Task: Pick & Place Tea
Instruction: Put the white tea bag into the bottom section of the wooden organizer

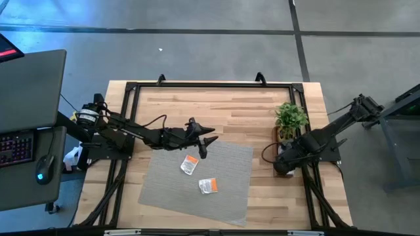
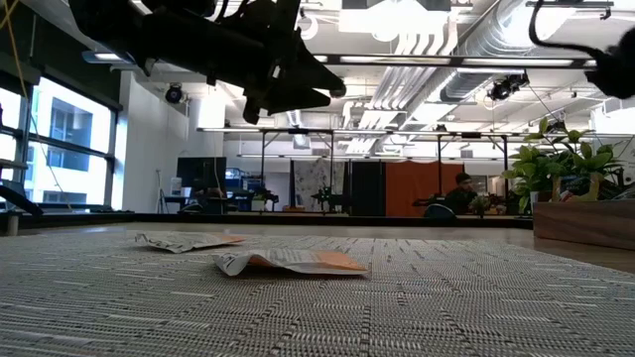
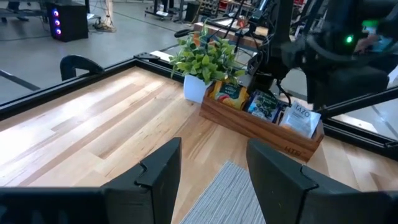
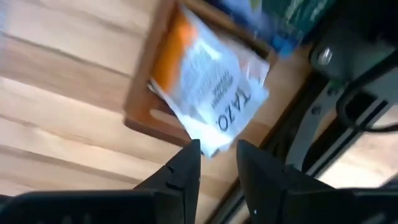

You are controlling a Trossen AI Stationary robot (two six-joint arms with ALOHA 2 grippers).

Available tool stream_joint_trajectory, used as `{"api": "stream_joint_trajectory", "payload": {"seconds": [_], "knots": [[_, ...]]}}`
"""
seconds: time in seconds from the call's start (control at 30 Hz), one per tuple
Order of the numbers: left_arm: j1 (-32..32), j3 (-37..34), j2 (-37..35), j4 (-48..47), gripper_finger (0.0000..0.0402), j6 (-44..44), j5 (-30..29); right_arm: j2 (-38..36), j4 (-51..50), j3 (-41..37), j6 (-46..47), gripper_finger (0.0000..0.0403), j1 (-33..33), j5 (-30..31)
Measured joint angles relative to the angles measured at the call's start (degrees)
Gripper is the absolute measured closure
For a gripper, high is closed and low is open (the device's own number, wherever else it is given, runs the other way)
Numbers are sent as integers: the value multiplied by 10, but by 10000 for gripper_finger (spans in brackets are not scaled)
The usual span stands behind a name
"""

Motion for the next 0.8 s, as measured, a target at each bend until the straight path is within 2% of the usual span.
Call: {"api": "stream_joint_trajectory", "payload": {"seconds": [0.13, 0.27, 0.4, 0.5, 0.57, 0.67, 0.73, 0.8], "knots": [[0, 0, 0, 0, 222, 1, 0, -14, -7, 25, -64, 307, 1, 105], [0, 0, 0, 0, 222, 1, 17, -13, 79, 28, -171, 313, 1, 275], [0, 0, 0, -2, 222, -10, 93, 0, 300, -4, -353, 315, 1, 466], [0, 0, 0, -38, 222, -58, 138, 18, 530, -54, -538, 315, -2, 552], [0, 0, 0, -98, 222, -111, 161, 37, 695, -95, -664, 315, -11, 547], [0, 0, 0, -206, 222, -227, 221, 75, 921, -153, -819, 315, -37, 479], [0, 0, 0, -262, 222, -291, 290, 106, 1043, -182, -878, 315, -63, 429], [0, 0, 0, -285, 222, -296, 368, 139, 1121, -193, -908, 315, -97, 379]]}}
